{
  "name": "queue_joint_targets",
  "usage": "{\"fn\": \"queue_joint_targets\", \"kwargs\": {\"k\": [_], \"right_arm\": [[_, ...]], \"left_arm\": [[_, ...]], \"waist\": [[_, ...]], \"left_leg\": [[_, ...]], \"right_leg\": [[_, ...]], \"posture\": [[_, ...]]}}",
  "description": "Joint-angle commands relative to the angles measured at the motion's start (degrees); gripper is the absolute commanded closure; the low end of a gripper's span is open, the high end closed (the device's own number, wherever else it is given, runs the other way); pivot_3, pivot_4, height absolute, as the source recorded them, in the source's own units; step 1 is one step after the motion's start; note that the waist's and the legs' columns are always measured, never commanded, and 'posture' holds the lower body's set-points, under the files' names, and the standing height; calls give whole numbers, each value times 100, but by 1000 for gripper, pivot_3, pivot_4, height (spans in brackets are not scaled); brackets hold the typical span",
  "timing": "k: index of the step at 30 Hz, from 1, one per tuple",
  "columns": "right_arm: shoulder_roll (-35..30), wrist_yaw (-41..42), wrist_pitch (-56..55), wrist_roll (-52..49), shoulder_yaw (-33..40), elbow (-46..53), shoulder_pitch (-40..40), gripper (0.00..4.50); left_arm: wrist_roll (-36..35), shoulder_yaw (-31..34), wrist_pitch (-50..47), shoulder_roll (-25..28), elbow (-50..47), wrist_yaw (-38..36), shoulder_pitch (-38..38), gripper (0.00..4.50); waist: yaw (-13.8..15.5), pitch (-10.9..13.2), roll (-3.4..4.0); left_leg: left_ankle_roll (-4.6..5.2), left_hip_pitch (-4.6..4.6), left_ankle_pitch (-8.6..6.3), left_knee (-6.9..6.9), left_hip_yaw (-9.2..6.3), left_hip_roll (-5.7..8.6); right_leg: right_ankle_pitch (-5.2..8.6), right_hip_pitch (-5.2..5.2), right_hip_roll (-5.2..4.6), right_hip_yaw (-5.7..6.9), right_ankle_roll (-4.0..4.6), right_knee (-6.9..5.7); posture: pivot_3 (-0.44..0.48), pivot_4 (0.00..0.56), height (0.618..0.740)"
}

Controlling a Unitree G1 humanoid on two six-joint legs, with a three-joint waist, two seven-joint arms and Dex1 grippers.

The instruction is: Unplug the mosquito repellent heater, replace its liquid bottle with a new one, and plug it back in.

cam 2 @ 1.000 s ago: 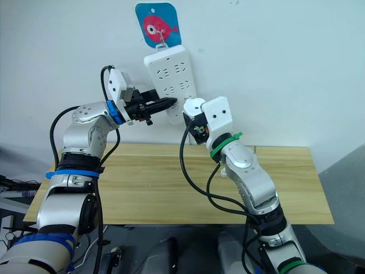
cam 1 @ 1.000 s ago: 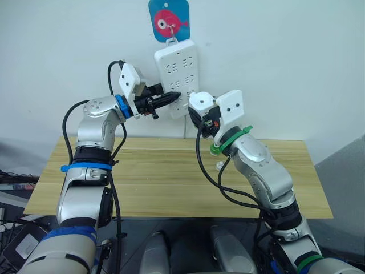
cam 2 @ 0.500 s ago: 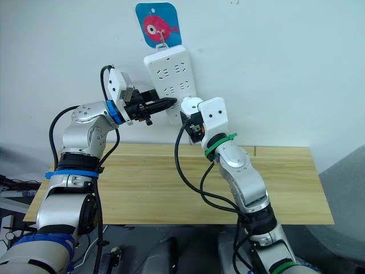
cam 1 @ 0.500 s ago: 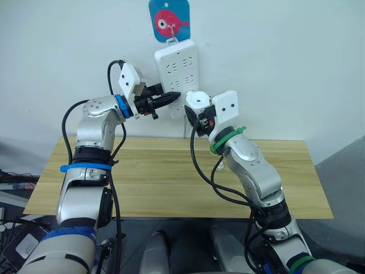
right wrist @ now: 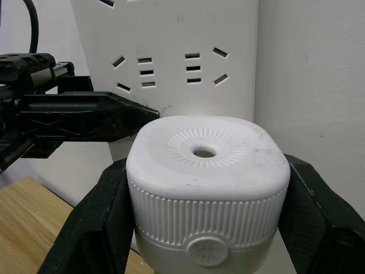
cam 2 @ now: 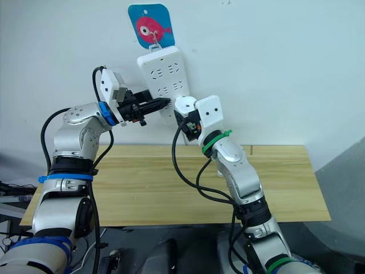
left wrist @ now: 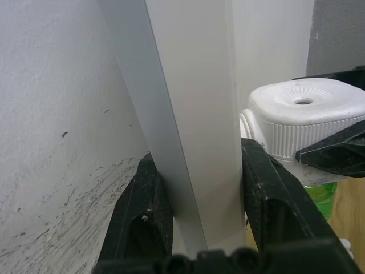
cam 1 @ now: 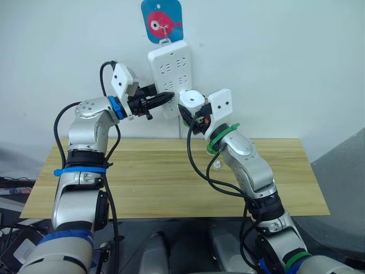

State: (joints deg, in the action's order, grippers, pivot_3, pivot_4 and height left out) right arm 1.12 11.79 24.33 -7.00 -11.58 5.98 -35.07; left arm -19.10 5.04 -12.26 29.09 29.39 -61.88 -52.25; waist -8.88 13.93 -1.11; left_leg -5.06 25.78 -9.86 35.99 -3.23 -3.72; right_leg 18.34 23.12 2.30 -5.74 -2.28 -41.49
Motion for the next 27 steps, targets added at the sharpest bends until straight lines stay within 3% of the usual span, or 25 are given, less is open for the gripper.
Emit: {"fn": "queue_joint_targets", "kwargs": {"k": [1,2,6,7,15,23,27], "right_arm": [[119,17,211,-30,14,-116,-200,1536],[109,-28,242,10,26,-25,-155,1536],[-122,16,414,222,-137,480,142,193],[-196,42,532,245,-187,675,249,57],[-813,472,1278,114,-480,2019,896,0],[-999,794,1470,-53,-519,2290,980,0],[-1080,1030,1419,-177,-569,2359,989,0]], "left_arm": [[39,-135,99,-79,-217,-60,-4,3134],[62,-129,138,-70,-184,-47,-8,3134],[129,-54,273,-17,-11,58,-66,3134],[140,-31,307,8,24,88,-72,3134],[185,284,609,260,258,582,-74,3134],[199,428,660,734,13,766,243,668],[161,501,603,1059,-206,736,440,668]], "waist": [[0,0,0],[0,0,0],[51,0,0],[65,0,0],[67,0,0],[87,0,-1],[91,0,-1]], "left_leg": [[0,0,0,0,0,0],[0,0,0,0,0,0],[0,3,0,-3,-2,2],[0,6,0,-5,-2,3],[0,11,0,-13,2,4],[1,11,2,-21,-6,-2],[0,12,3,-17,-6,0]], "right_leg": [[0,0,0,0,0,0],[0,0,0,0,0,0],[0,1,0,2,0,0],[0,3,-1,2,0,2],[1,5,-7,1,-2,21],[-1,8,1,7,3,17],[-1,7,-2,6,2,17]], "posture": [[-163,222,718],[-166,222,718],[-164,221,718],[-163,221,718],[-162,221,718],[-147,215,718],[-138,213,718]]}}
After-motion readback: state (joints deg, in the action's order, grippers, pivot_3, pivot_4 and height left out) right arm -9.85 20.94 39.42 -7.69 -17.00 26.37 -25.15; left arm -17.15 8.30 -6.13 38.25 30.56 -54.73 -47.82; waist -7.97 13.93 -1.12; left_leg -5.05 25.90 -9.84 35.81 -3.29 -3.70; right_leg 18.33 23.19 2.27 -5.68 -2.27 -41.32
